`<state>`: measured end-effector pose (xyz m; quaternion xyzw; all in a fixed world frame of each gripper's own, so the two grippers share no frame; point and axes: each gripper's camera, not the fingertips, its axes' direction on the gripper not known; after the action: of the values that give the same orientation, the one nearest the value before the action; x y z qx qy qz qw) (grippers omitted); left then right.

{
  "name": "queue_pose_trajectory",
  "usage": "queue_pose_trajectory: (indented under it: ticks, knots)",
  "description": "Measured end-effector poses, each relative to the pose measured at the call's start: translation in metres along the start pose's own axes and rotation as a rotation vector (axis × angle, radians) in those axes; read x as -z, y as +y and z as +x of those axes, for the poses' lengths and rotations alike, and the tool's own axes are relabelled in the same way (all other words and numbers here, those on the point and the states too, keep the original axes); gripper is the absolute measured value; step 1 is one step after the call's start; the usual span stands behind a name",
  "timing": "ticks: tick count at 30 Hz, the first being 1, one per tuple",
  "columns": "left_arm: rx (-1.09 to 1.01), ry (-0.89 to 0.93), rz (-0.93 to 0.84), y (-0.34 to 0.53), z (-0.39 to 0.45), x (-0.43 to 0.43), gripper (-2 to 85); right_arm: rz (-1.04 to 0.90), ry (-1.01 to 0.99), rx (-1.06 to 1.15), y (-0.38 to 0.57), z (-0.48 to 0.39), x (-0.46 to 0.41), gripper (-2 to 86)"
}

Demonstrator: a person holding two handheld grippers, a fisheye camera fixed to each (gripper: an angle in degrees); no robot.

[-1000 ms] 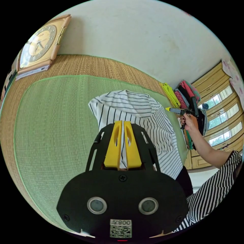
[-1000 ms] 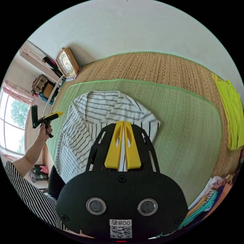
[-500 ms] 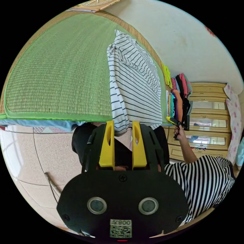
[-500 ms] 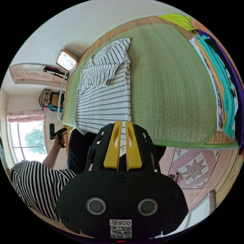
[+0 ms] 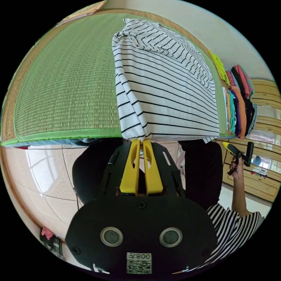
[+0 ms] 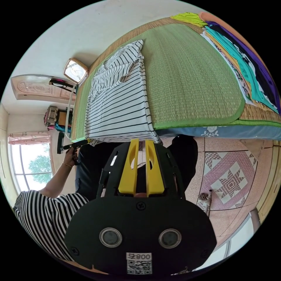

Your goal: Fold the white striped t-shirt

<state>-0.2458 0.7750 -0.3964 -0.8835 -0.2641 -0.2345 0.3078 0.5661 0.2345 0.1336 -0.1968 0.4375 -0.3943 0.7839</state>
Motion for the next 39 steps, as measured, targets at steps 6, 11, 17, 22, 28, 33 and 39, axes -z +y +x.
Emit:
queue_pose_trajectory:
  ticks: [6, 11, 17, 22, 28, 33, 39]
  knots:
    - [0.018, 0.171, 0.065, 0.029, -0.035, 0.01, 1.6, -0.017, 0.014, -0.017, 0.017, 0.001, -0.01, 6.4]
    - [0.105, 0.285, 0.071, 0.047, -0.089, -0.003, 1.1, -0.076, 0.053, 0.003, 0.022, -0.01, -0.037, 8.0]
    - [0.093, 0.295, 0.036, 0.046, -0.1, -0.024, 1.0, -0.137, 0.162, 0.047, 0.01, -0.025, -0.068, 9.3]
    - [0.078, 0.264, 0.015, 0.046, -0.105, -0.036, 1.1, -0.197, 0.185, 0.064, -0.001, -0.032, -0.089, 10.0]
    - [0.091, 0.263, 0.012, 0.054, -0.12, -0.053, 1.1, -0.24, 0.202, 0.12, -0.001, -0.043, -0.097, 8.2]
    - [0.094, 0.267, 0.004, 0.066, -0.132, -0.064, 1.1, -0.258, 0.134, 0.159, 0.015, -0.052, -0.092, 3.4]
    - [0.047, 0.36, 0.059, 0.093, -0.144, -0.062, 1.0, -0.273, 0.055, 0.276, 0.052, -0.082, -0.051, 1.7]
